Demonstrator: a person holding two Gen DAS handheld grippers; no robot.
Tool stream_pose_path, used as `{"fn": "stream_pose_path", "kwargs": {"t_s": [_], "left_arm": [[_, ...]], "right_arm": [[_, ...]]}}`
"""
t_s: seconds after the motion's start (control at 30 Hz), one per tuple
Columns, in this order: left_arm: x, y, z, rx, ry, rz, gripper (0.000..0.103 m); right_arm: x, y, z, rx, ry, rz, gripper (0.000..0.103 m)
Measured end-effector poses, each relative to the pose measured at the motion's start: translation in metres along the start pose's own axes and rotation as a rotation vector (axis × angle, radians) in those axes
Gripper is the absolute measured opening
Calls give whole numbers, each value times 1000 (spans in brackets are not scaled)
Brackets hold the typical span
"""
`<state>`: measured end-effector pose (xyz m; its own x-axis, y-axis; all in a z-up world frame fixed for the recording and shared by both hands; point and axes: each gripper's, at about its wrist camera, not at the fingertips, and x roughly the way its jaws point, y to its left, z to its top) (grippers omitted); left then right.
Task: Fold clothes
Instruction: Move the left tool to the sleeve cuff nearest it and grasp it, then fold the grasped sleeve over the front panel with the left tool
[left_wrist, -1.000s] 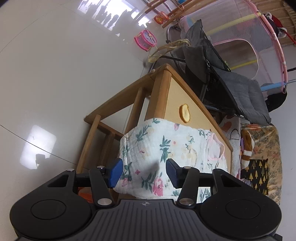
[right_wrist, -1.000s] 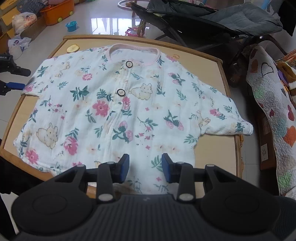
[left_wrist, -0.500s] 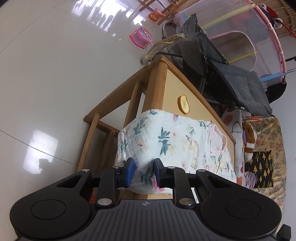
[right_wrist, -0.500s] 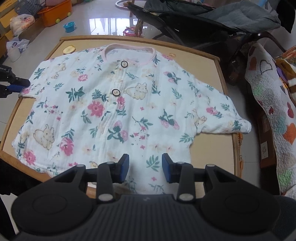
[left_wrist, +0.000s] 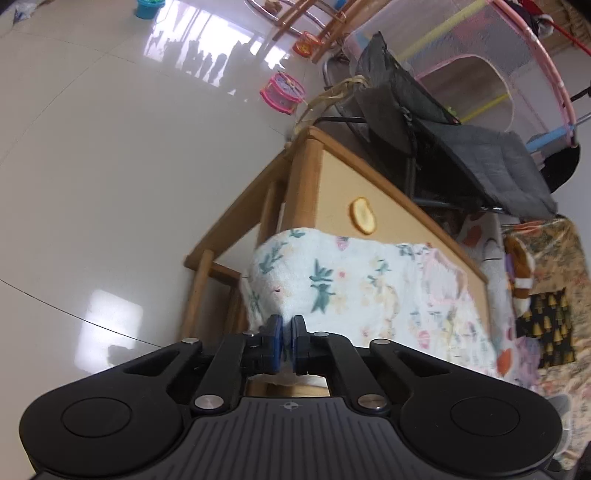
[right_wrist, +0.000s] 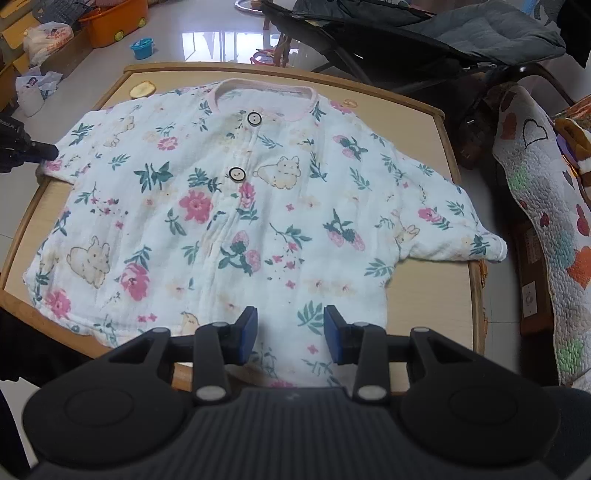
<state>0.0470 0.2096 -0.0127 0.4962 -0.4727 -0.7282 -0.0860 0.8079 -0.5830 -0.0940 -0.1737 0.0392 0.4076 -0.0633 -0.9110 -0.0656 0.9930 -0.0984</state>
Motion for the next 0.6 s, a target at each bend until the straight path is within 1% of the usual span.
{"fn": "stream_pose_path", "kwargs": {"t_s": [0.07, 0.33, 0.6], "left_arm": [[-5, -4, 0, 17, -6, 8, 5], [-23, -24, -1, 65, -28, 5, 5], [-39, -55, -2, 128, -36, -27, 5]], "right_arm": [[0, 0, 0, -1, -3, 1, 39], [-1, -7, -5, 28, -5, 17, 39], [-3, -13, -7, 66, -25, 41, 39]]}}
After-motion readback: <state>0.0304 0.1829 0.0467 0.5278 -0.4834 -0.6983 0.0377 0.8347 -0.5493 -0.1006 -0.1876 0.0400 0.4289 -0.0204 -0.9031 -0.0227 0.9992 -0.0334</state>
